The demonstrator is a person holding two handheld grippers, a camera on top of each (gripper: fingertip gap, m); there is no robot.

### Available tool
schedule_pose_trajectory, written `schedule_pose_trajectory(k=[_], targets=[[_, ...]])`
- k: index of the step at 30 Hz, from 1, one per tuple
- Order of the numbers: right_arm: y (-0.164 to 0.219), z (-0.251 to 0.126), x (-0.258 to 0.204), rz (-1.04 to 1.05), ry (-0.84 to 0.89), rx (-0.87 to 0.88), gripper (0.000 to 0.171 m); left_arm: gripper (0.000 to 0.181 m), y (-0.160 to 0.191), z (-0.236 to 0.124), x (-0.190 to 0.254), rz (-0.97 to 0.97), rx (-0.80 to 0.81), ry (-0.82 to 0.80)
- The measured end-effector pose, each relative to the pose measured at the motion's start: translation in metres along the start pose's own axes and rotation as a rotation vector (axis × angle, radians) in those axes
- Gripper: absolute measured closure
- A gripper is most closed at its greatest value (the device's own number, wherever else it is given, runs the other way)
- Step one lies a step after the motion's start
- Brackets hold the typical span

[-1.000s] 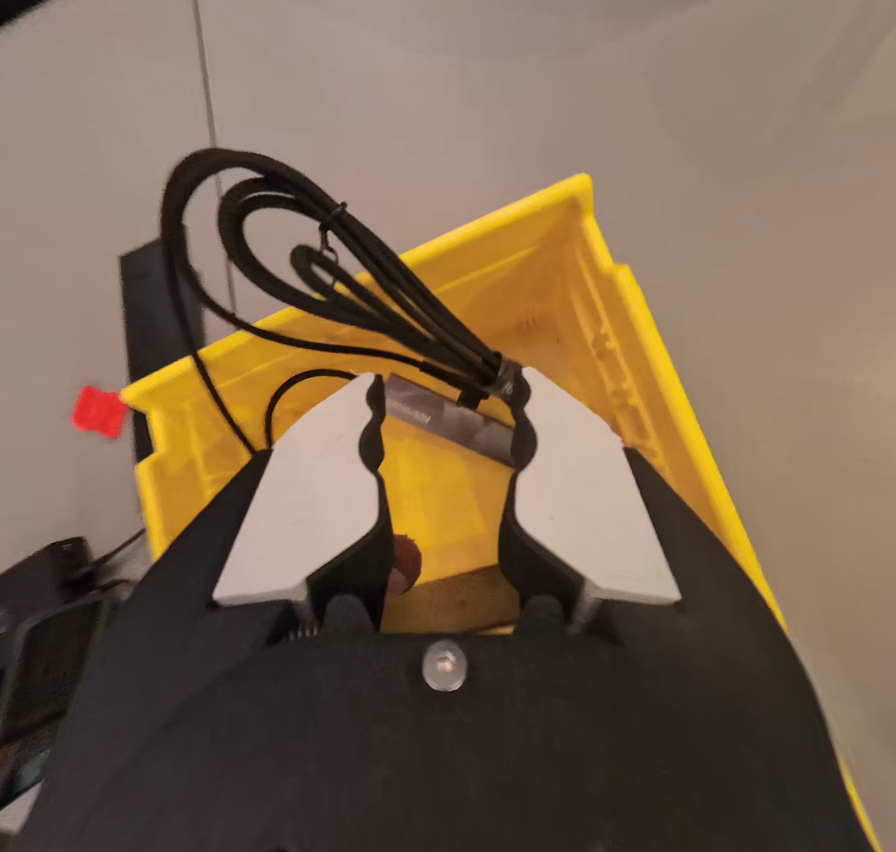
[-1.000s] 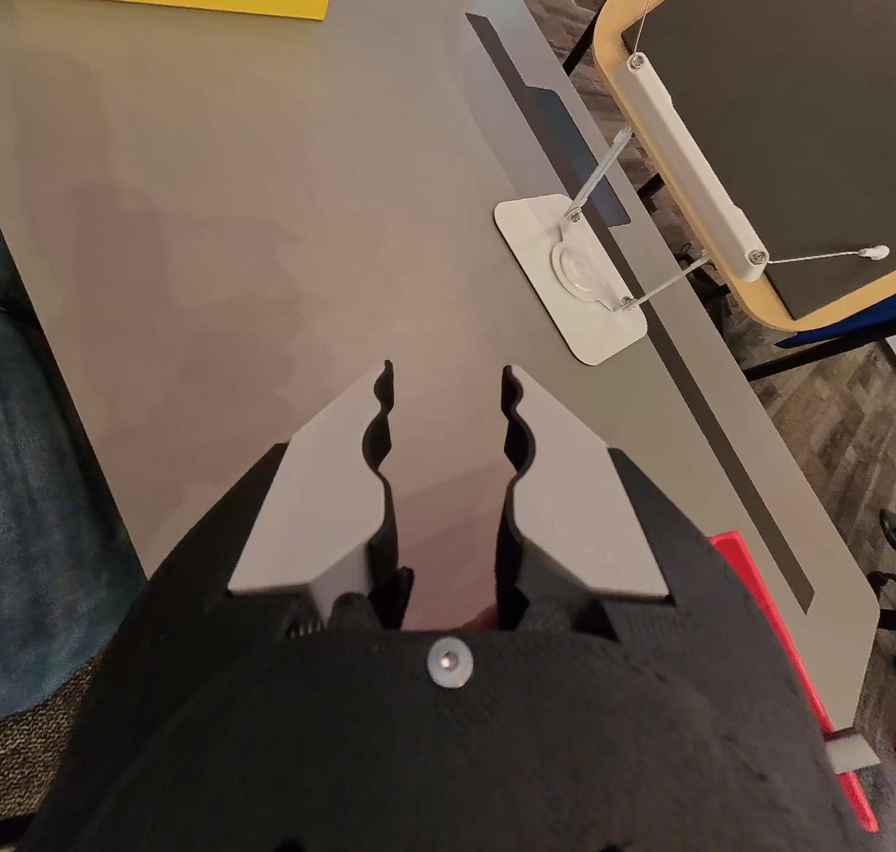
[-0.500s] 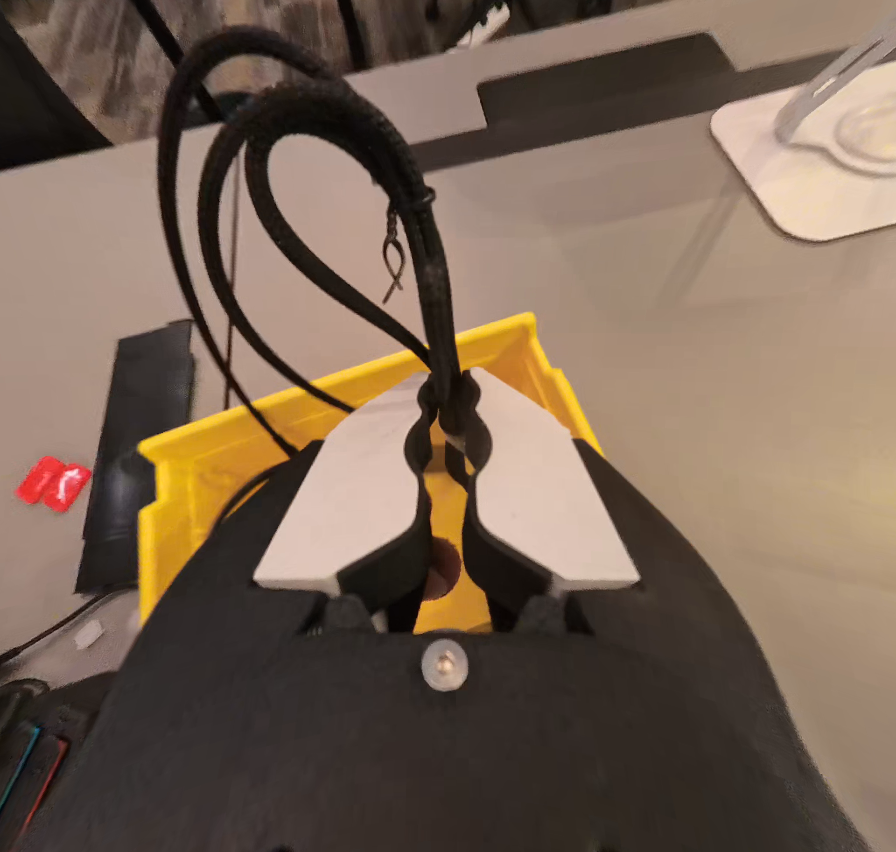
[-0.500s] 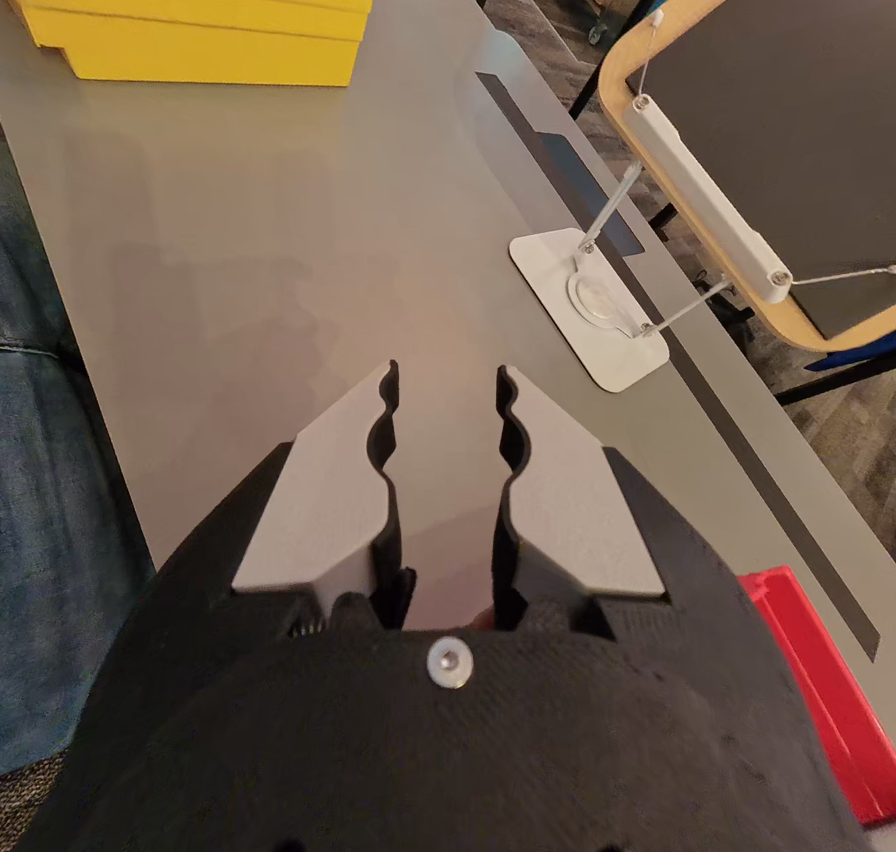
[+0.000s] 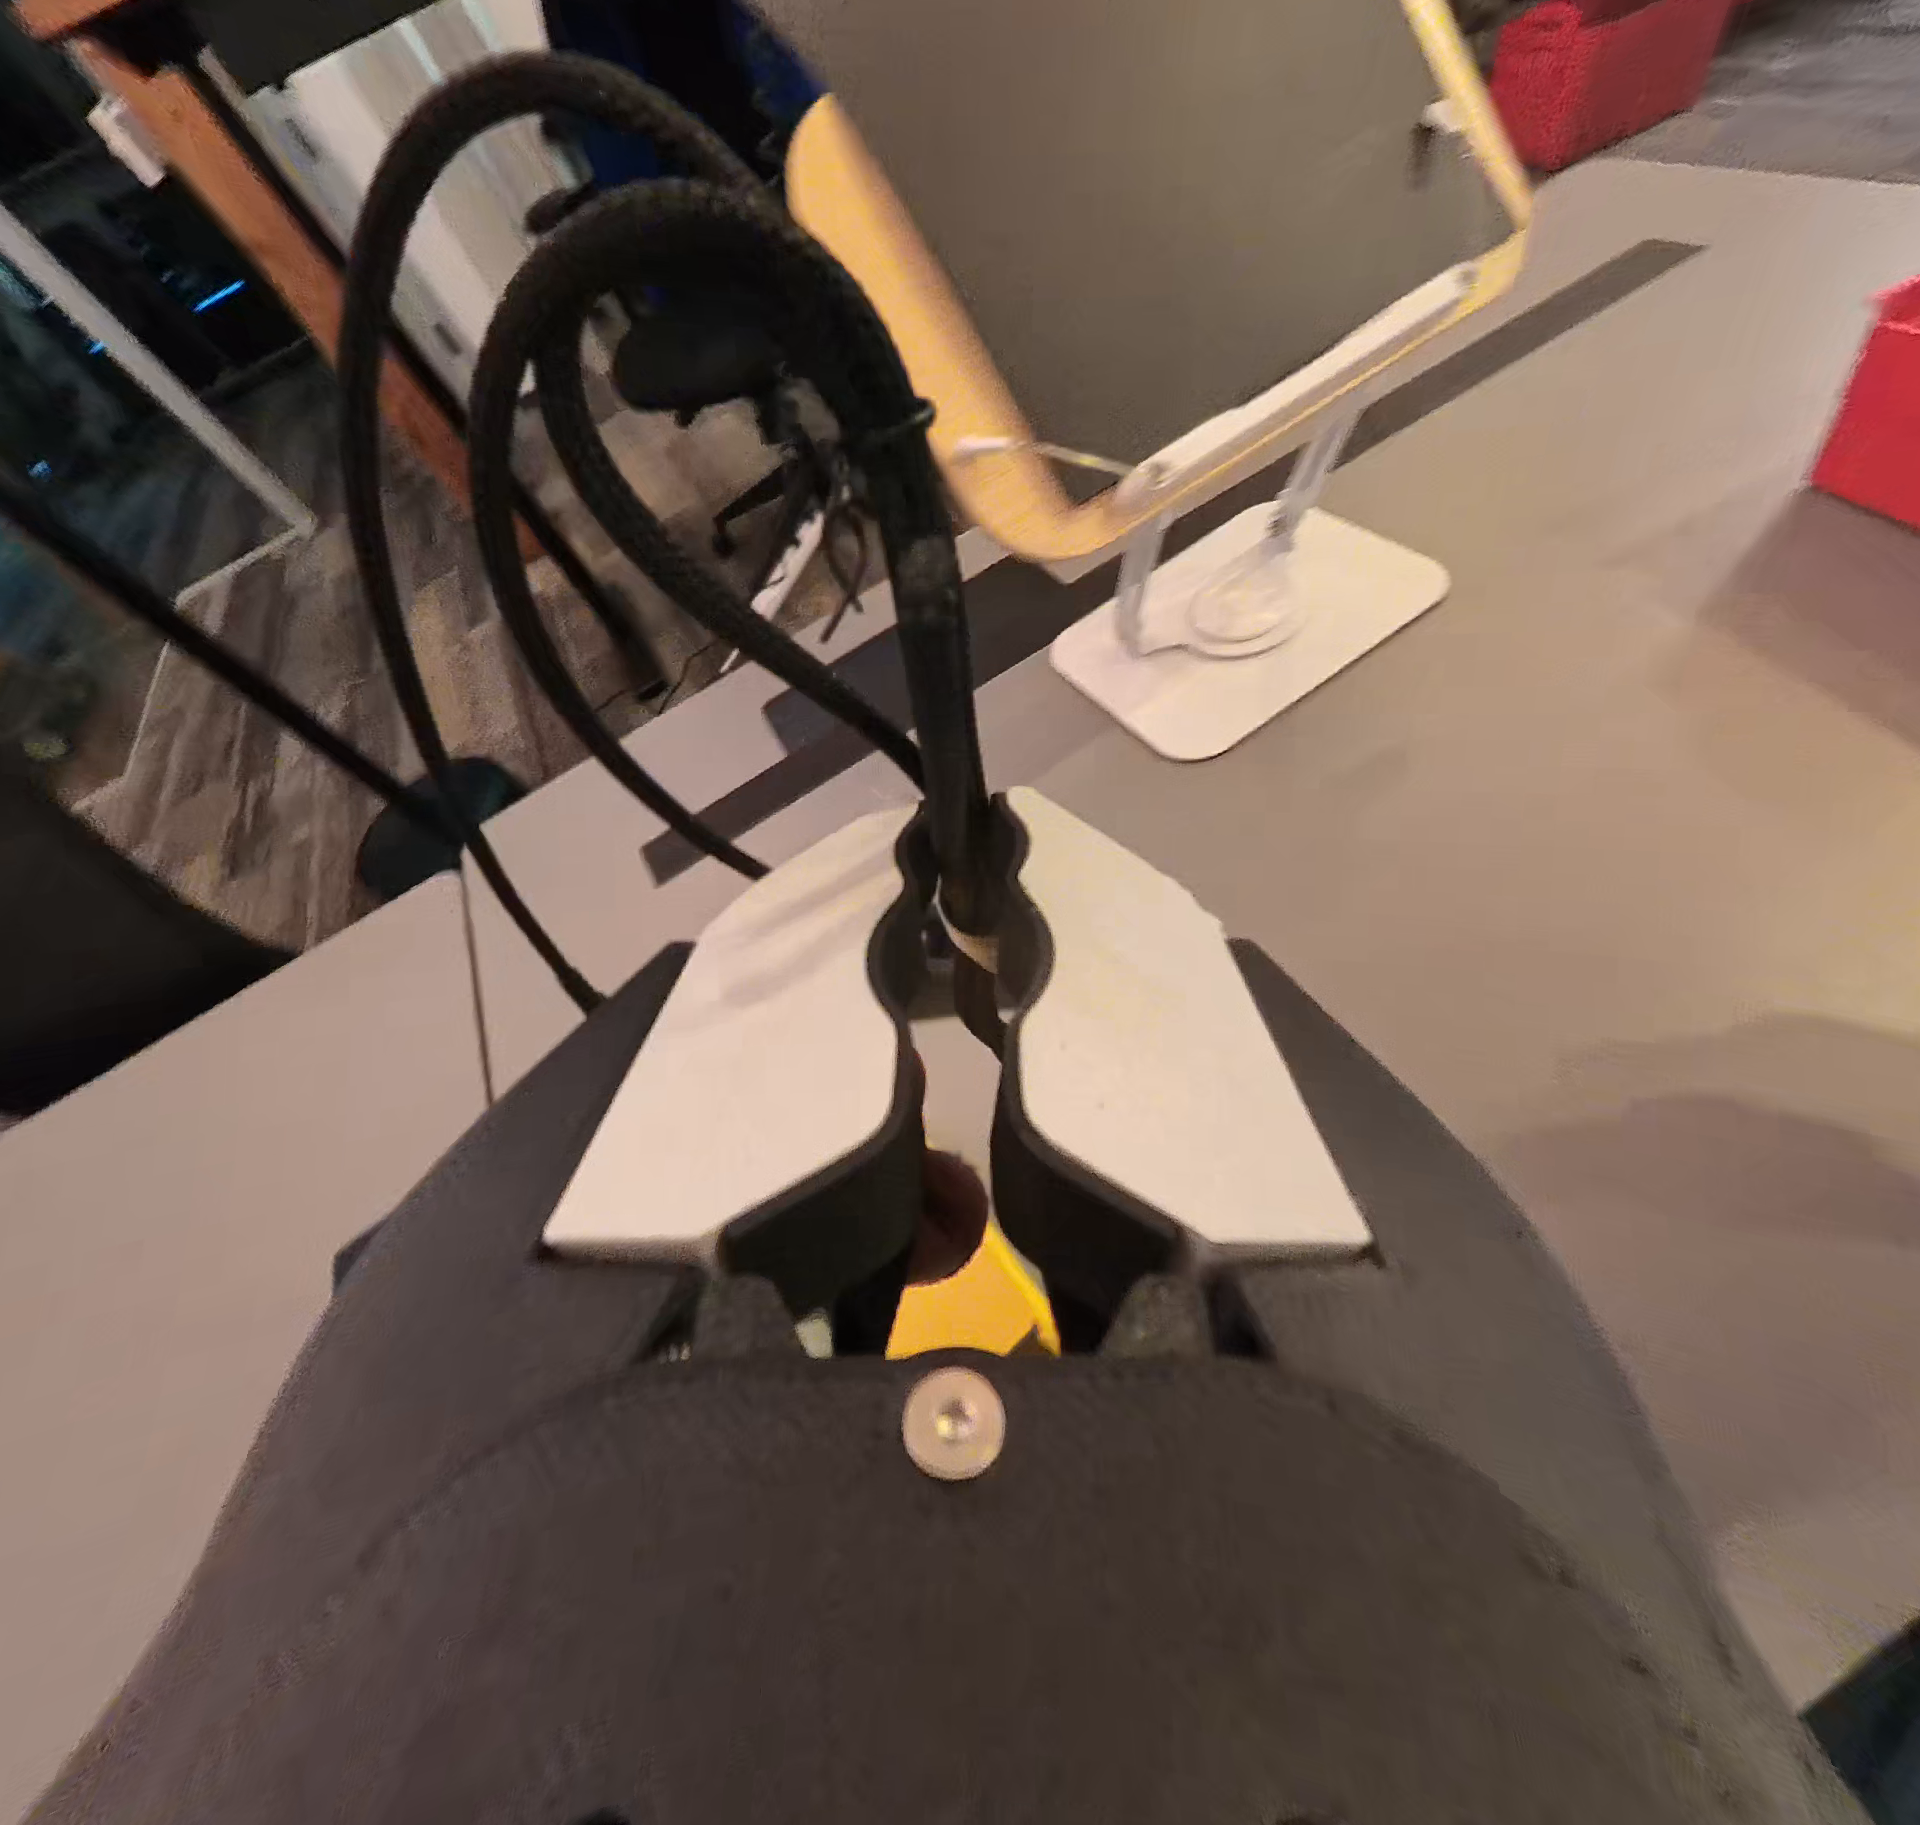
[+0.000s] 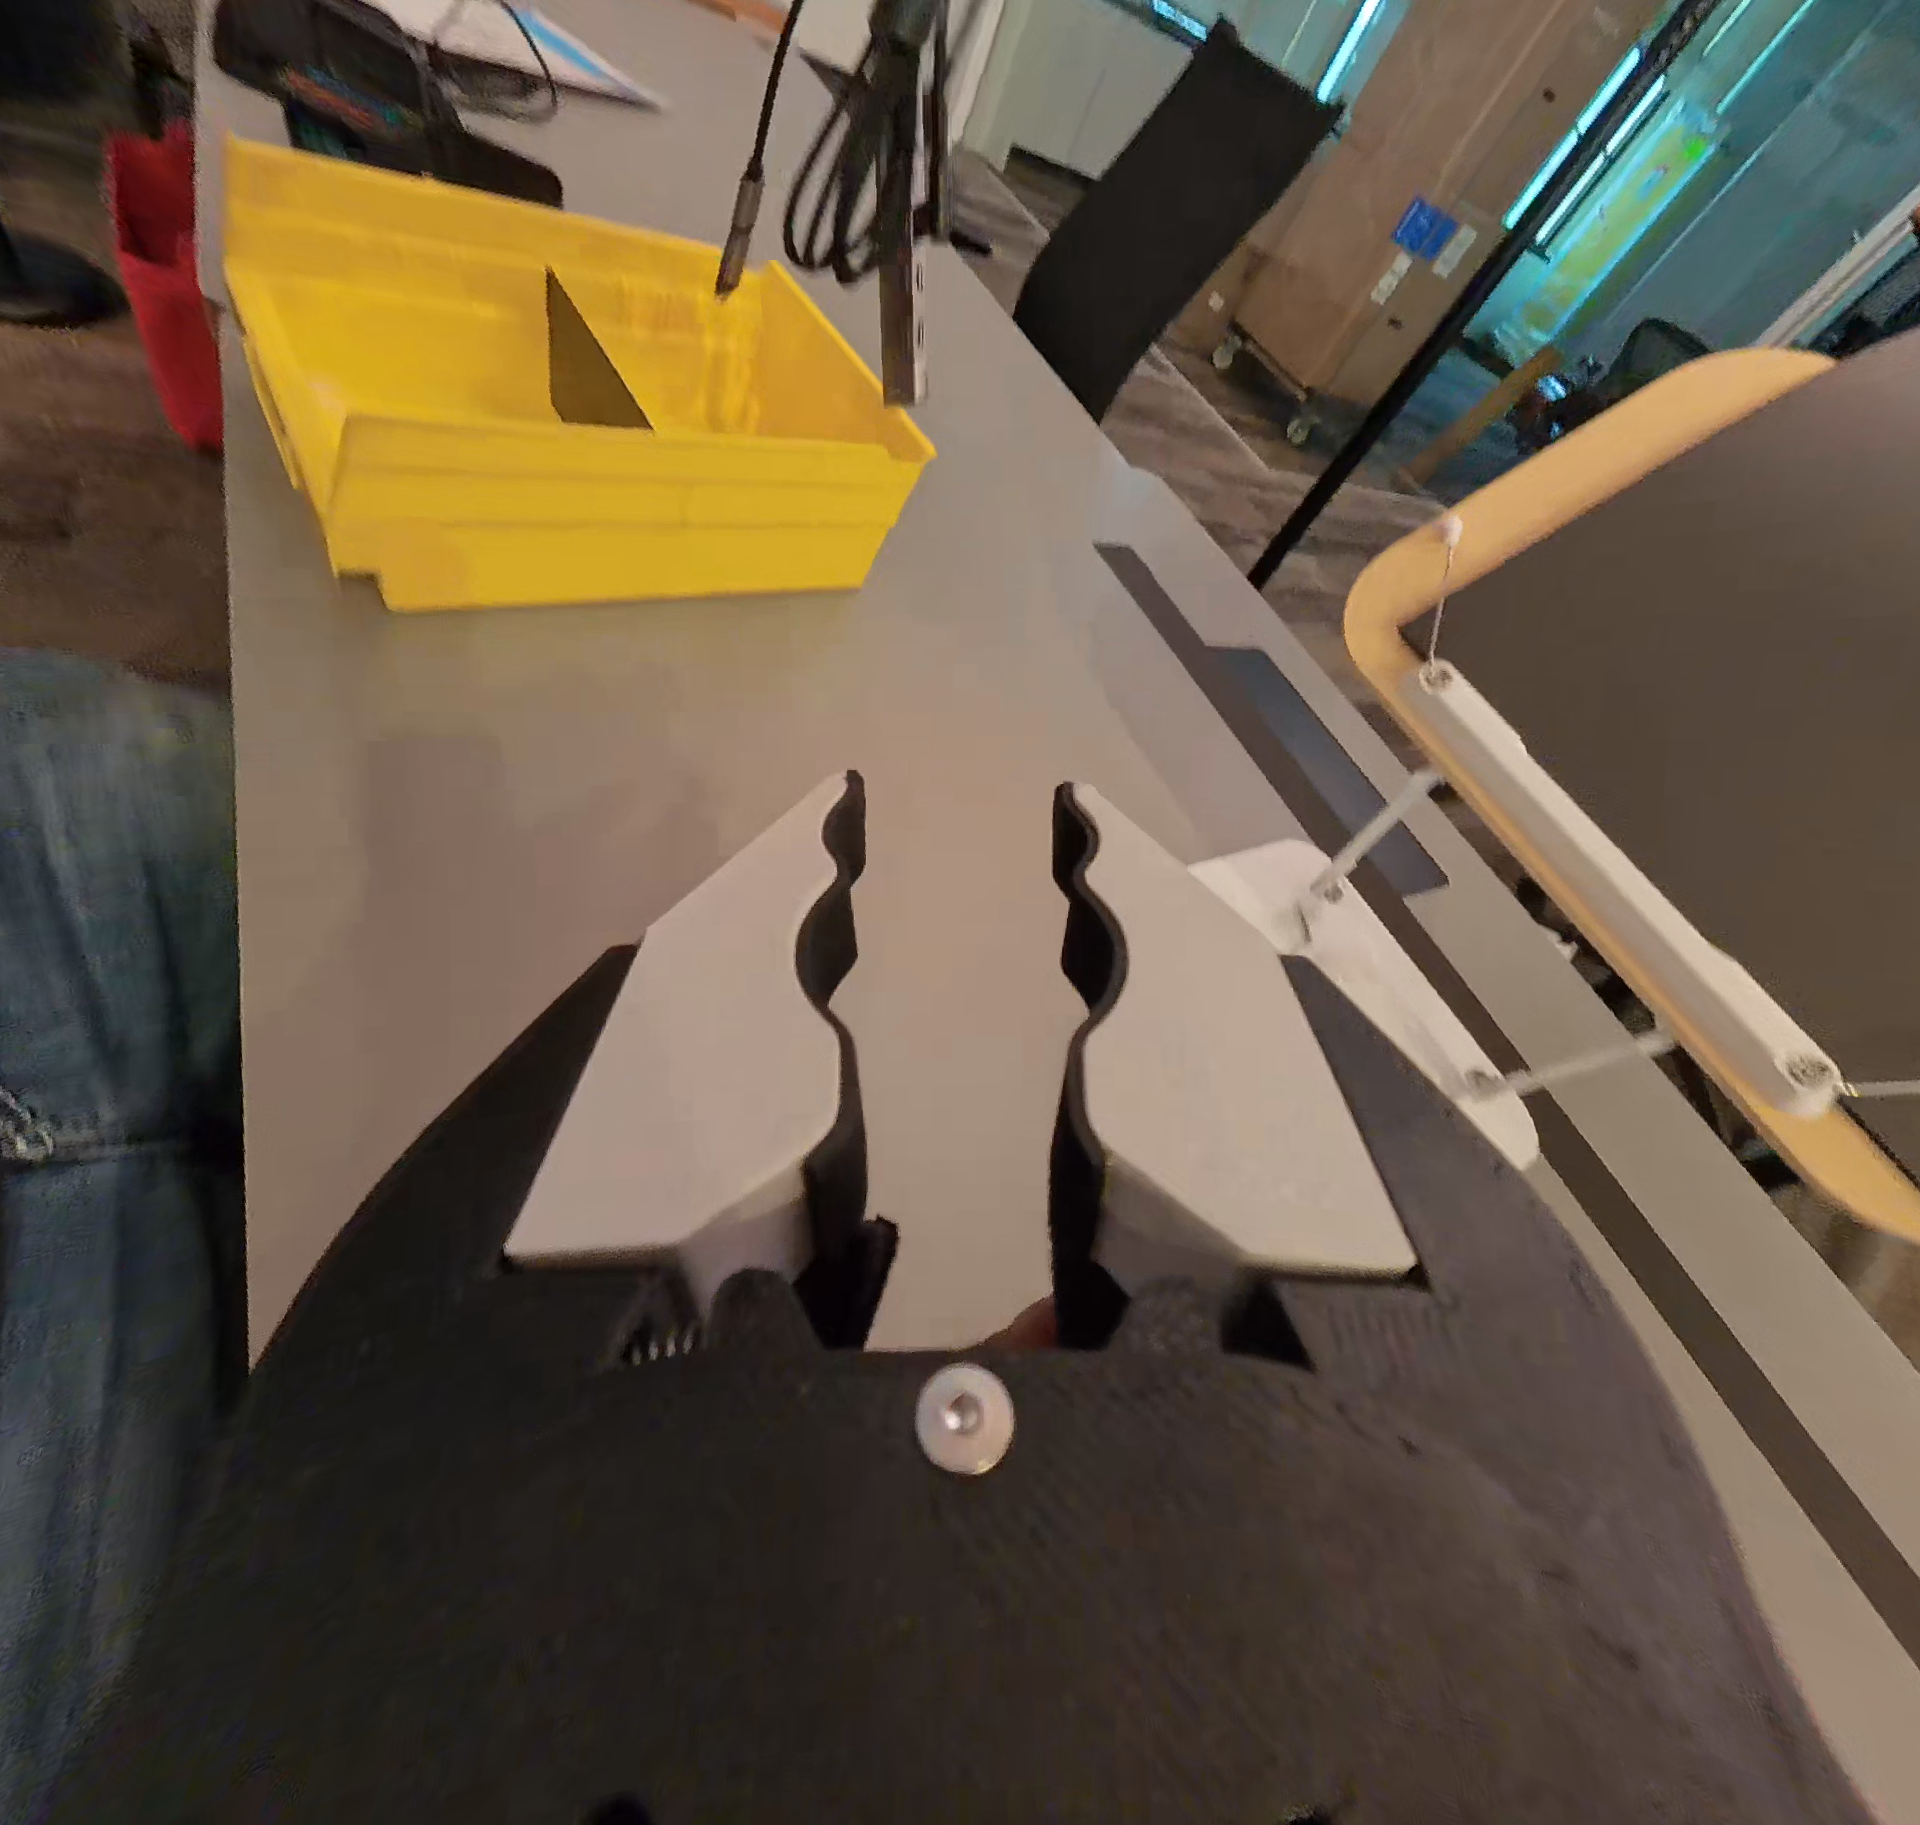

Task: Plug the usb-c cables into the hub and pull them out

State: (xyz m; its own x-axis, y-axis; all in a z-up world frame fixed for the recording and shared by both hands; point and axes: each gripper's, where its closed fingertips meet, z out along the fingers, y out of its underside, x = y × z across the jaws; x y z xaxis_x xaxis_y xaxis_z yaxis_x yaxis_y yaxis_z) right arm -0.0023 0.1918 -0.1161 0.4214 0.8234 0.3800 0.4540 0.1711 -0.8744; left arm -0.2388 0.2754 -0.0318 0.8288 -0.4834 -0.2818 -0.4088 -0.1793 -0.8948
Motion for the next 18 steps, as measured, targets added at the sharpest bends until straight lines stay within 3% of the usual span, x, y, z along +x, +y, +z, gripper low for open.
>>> schedule_pose_trajectory(k=[7, 16, 18], targets=[[-0.021, 0.037, 0.0, 0.056, -0.036, 0.091, 0.138, 0.172, -0.045, 0.016, 0.095, 0.09, 0.025, 0.22], [0.017, 0.054, 0.034, 0.134, 0.056, 0.077, 0.141, 0.172, -0.048, 0.049, 0.192, 0.206, 0.027, 0.484], [0.03, 0.054, 0.037, 0.144, 0.048, 0.053, 0.156, 0.172, -0.044, 0.054, 0.208, 0.233, 0.019, 0.534]])
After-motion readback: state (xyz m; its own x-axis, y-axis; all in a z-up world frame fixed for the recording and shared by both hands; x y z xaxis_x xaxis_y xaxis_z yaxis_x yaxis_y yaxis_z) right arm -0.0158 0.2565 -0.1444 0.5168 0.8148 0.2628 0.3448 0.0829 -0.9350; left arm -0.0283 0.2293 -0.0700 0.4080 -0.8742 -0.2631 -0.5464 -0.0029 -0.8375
